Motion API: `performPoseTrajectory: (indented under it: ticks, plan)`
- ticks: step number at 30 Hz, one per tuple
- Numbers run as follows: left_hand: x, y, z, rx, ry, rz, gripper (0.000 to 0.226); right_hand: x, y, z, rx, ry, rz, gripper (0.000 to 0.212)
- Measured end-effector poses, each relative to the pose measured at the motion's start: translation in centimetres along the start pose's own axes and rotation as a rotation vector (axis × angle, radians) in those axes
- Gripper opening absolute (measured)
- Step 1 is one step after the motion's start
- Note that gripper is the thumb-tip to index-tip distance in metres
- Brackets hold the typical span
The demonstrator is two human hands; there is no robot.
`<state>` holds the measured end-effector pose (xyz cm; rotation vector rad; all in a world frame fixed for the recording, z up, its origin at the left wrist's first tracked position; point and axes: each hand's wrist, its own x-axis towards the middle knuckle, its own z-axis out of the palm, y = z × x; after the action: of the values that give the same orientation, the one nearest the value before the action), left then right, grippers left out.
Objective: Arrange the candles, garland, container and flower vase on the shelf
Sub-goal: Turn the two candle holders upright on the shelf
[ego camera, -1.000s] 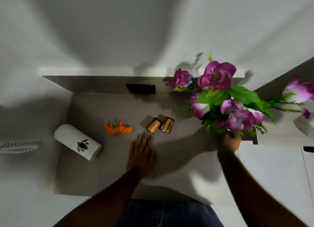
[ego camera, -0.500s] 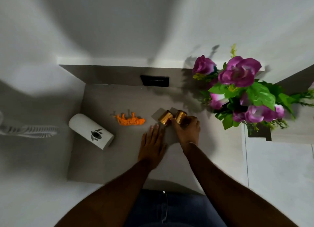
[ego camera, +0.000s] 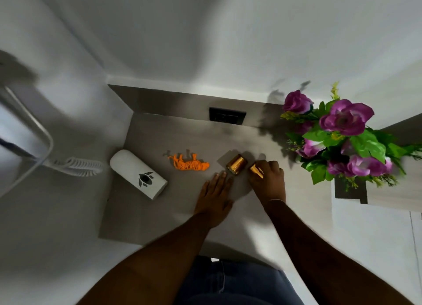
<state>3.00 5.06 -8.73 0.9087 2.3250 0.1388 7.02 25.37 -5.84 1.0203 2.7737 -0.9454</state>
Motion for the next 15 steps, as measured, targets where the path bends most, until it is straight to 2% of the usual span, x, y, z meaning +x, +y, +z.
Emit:
performPoseTrajectory:
  ticks: [4,10,15]
  plan:
    - [-0.2,-0.4,-0.5,-0.003,-0.014,0.019,0.079,0.2,-0.7,-0.3,-0.038,-0.083,-0.014,0.043]
    - [-0.3,-0.9,-1.0,-0.018,-0.027,0.047,0.079,1.2,-0.6,-0.8,-0.282,-0.128,-0.013,0.048]
    - [-0.2,-1.0,-1.0,-0.033,-0.034,0.055,0.079,1.6,-0.9,-1.2,-0.308,-0.125,-0.001,0.079]
